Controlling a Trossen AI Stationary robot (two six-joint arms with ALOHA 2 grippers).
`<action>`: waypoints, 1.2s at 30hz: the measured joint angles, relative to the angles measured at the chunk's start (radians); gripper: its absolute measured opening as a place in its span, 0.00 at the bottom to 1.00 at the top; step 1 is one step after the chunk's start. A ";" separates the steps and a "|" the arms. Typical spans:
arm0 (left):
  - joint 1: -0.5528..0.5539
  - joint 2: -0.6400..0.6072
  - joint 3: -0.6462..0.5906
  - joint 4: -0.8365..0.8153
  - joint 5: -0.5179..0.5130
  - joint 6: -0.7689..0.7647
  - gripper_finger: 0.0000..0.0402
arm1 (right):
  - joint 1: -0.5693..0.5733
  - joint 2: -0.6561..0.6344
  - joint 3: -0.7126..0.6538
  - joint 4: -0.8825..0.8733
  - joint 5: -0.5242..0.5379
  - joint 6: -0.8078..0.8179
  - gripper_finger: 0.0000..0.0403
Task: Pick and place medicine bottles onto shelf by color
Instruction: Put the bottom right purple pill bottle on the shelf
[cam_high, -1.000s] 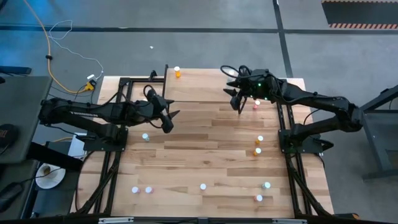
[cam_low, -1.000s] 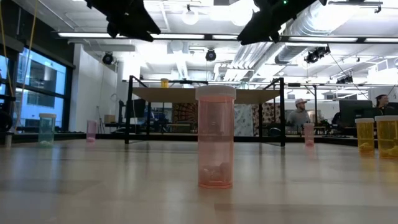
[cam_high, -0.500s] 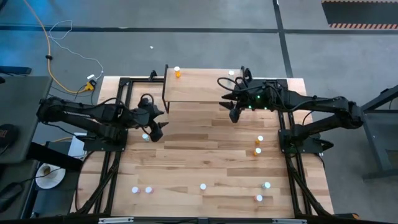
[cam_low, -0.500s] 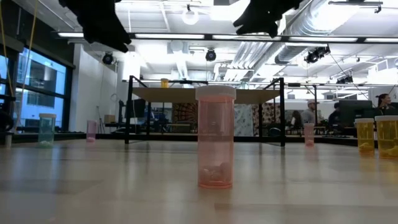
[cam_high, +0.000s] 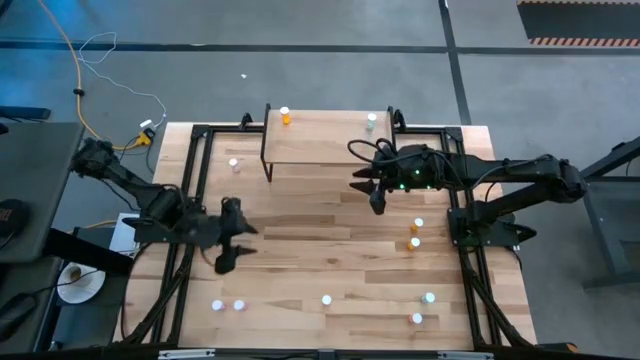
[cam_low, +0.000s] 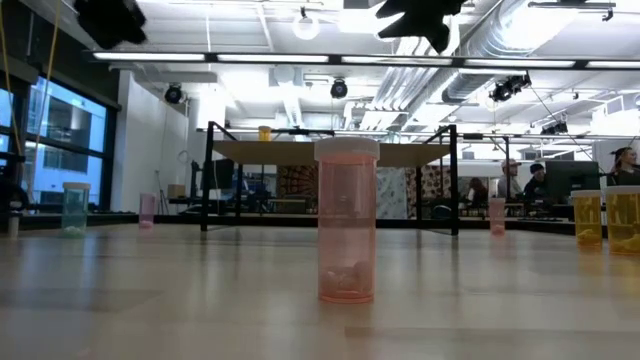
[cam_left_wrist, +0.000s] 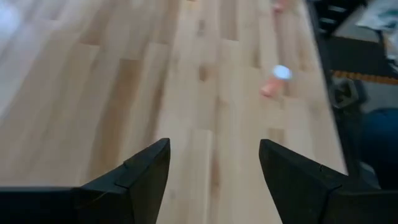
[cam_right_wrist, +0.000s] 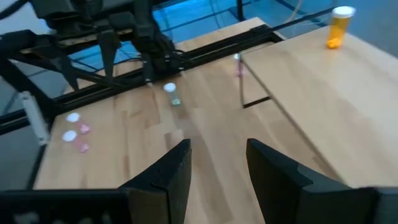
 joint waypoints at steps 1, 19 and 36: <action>-0.026 0.002 0.000 0.000 -0.010 -0.013 0.59 | 0.009 0.000 0.000 0.003 0.000 0.010 0.36; -0.349 0.175 0.000 0.047 -0.121 -0.164 0.59 | 0.155 0.000 0.000 0.022 0.098 0.039 0.36; -0.455 0.319 0.000 0.089 -0.132 -0.318 0.59 | 0.158 0.001 0.000 0.021 0.101 0.041 0.36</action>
